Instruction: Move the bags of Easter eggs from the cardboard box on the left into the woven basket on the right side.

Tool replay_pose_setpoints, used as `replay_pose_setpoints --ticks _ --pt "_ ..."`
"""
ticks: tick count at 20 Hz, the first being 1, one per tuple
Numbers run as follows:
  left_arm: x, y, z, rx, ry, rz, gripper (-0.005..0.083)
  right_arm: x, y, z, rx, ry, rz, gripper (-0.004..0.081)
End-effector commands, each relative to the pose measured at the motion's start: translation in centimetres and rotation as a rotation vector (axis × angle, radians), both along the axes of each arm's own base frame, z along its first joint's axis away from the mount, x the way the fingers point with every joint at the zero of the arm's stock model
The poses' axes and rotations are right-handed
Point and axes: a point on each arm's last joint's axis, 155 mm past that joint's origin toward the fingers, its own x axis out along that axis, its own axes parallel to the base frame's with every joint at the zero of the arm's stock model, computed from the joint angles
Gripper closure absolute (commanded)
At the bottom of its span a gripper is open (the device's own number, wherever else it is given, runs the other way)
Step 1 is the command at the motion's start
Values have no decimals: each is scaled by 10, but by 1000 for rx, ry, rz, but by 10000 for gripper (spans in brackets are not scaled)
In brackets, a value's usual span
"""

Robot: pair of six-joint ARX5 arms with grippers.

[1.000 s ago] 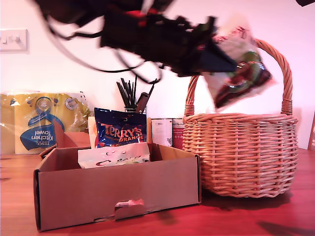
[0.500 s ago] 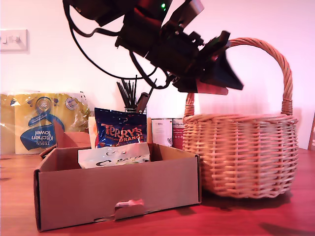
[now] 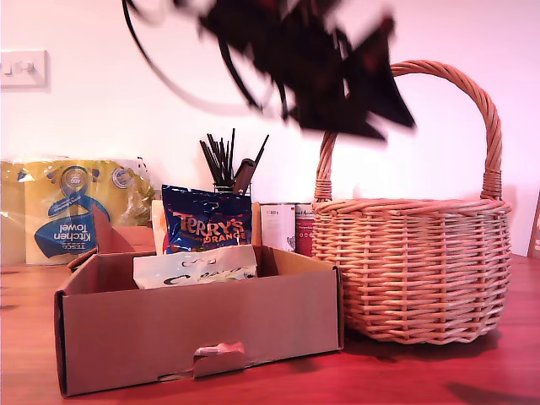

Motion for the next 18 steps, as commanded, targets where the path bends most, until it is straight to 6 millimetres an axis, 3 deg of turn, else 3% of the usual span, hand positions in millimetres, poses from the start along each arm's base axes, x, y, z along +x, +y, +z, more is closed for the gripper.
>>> replay_pose_setpoints --ticks 1,4,12,15,18 --pt "-9 16 17 21 -12 -6 792 -1 1 1 -12 -16 12 783" --pt "-15 54 5 117 -1 35 793 -1 1 1 -16 -20 15 783" --pt "-22 159 -47 95 13 220 793 -1 1 1 -19 -20 18 783" --pt "-26 192 -64 92 85 290 793 -2 7 -2 -10 3 47 783" --pt "-16 216 -72 117 122 364 782 0 8 -7 -16 24 50 783"
